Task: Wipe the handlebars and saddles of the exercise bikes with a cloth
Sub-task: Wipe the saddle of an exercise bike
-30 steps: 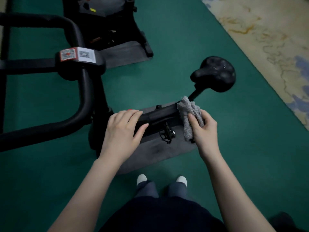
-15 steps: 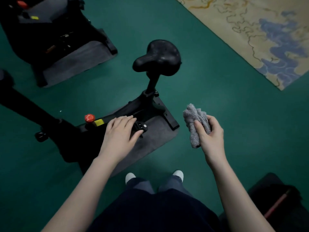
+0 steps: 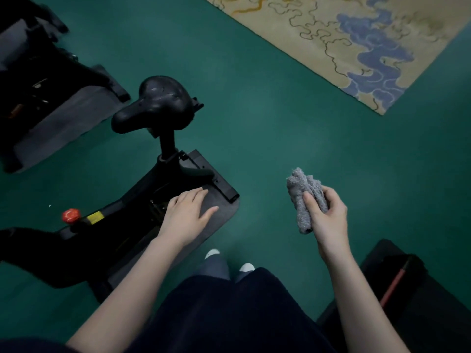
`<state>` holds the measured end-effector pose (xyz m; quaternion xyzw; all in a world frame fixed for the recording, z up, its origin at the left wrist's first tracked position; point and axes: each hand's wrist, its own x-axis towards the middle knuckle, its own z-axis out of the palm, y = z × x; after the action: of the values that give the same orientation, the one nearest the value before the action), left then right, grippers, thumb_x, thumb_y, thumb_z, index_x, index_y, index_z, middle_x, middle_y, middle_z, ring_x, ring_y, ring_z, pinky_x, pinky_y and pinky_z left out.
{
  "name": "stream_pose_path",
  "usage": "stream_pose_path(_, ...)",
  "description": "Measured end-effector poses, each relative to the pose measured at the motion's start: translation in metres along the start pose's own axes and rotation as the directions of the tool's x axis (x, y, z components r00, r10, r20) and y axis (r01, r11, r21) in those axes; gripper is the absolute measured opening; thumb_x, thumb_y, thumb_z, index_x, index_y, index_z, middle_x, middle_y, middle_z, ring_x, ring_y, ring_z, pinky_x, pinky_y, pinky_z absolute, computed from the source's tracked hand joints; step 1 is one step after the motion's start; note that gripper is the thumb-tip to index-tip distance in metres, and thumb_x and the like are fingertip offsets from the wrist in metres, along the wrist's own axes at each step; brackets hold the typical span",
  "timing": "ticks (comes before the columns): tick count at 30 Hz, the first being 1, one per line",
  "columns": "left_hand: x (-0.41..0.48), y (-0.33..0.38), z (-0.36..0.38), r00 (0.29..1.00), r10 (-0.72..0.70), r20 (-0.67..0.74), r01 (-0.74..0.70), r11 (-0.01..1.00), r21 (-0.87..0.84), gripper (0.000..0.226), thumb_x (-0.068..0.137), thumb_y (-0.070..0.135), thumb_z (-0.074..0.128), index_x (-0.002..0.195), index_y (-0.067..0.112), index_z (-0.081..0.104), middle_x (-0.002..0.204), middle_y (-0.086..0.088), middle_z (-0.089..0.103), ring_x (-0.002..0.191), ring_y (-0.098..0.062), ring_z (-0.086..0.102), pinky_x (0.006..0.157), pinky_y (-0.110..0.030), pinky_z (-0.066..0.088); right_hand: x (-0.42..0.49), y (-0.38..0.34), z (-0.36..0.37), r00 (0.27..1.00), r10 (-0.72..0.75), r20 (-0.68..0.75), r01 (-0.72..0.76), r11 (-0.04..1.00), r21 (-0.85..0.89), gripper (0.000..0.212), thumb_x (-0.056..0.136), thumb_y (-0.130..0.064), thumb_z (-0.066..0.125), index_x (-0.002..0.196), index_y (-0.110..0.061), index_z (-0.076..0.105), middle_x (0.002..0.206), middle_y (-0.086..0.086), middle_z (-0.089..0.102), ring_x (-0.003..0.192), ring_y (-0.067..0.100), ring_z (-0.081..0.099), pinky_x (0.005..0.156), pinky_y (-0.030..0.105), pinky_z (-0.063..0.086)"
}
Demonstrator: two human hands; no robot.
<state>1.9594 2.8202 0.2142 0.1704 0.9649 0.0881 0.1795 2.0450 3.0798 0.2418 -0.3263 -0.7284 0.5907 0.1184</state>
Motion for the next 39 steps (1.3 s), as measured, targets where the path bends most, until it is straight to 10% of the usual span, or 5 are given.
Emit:
stream_pose_path(26,0.194,-0.024,-0.008,0.9,-0.431,0.067,0.435,0.876,-0.206,0.064,0.097,0.057,0.031,0.149,0.02,0.027,0.151,0.002,0.034,0.139,-0.017,0.029,0.113,-0.037,0.02,0.251,-0.079,0.117,0.896,-0.079,0.436,0.185,0.961,-0.206,0.012,0.087,-0.013,0.066,0.099,-0.014,0.063,0.088,-0.005,0.067,0.082,0.013,0.062,0.077,0.03,0.049)
stream_pose_path(39,0.245,0.029,-0.026,0.594,-0.802,-0.06,0.751,0.579,-0.318,0.067,0.095,0.054,0.039,0.148,0.014,0.03,0.151,-0.005,0.036,0.138,-0.022,0.032,0.111,-0.041,0.026,0.404,-0.12,0.141,0.604,-0.179,0.776,0.404,0.909,-0.105,0.013,0.086,-0.014,0.066,0.089,-0.025,0.062,0.081,-0.013,0.067,0.075,-0.002,0.06,0.069,0.013,0.044)
